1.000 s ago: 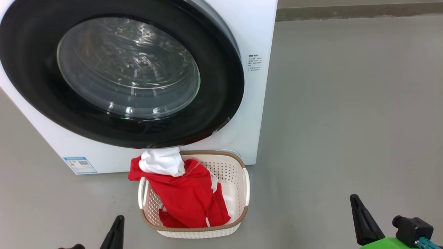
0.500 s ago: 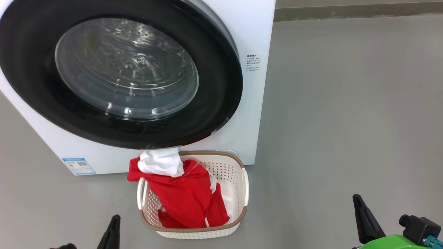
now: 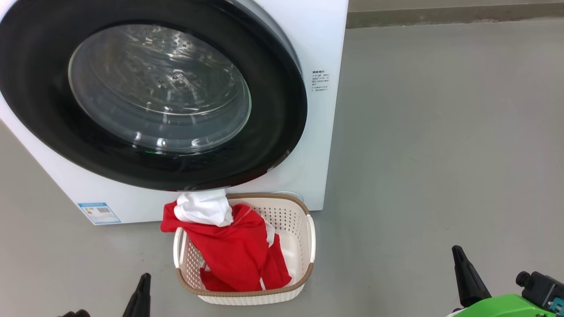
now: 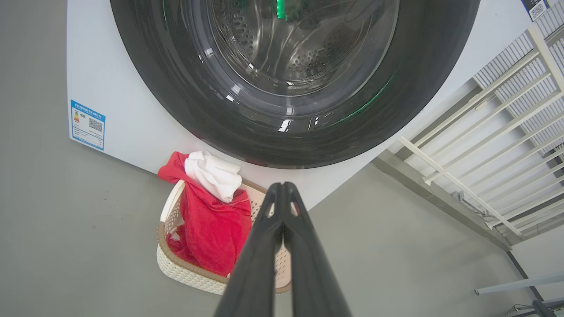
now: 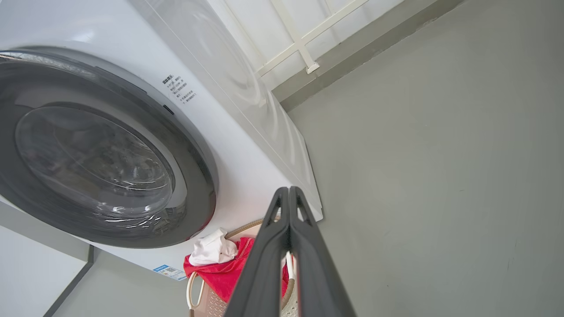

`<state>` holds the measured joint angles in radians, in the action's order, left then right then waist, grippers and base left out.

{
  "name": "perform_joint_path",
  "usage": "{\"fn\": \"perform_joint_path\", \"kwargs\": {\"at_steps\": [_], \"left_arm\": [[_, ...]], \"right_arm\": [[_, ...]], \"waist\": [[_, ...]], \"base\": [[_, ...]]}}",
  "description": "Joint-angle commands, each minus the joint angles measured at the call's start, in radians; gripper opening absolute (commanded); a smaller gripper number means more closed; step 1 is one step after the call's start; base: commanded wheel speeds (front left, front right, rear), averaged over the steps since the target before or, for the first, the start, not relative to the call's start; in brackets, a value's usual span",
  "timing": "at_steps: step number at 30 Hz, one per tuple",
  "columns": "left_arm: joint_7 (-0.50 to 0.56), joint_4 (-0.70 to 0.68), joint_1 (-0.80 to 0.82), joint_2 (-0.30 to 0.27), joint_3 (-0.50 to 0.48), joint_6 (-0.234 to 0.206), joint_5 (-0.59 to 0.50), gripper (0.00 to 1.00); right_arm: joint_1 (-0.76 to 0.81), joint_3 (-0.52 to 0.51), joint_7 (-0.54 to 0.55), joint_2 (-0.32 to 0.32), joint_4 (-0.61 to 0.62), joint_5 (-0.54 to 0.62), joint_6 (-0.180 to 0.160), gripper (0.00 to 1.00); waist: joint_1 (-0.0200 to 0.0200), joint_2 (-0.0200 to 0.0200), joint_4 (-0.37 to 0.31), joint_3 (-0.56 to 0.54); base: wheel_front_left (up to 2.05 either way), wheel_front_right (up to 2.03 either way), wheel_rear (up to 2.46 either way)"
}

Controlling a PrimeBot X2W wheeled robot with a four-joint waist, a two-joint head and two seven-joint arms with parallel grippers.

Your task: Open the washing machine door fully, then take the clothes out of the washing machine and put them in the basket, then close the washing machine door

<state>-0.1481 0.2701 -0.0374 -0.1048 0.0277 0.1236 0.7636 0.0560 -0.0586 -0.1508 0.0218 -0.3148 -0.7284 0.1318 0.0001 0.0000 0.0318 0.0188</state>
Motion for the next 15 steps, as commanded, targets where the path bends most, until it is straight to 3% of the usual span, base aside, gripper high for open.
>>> {"fn": "perform_joint_path", "kwargs": {"at_steps": [1, 15], "left_arm": [[0.009, -0.022, 0.044, -0.007, -0.022, 0.002, 0.020, 0.00], [0.052, -0.023, 0.062, 0.003, -0.042, 0.003, 0.163, 0.00]], "right_arm": [[-0.044, -0.004, 0.004, 0.014, 0.030, -0.023, 0.000, 0.00], [-0.065, -0.011, 0.048, 0.018, 0.037, -0.172, 0.000, 0.00]], "waist": [[-0.0001, 0.0000, 0.000, 0.000], [-0.0001, 0.0000, -0.006, -0.003]], "base": [[0.00, 0.00, 0.00], [0.00, 0.00, 0.00]]}}
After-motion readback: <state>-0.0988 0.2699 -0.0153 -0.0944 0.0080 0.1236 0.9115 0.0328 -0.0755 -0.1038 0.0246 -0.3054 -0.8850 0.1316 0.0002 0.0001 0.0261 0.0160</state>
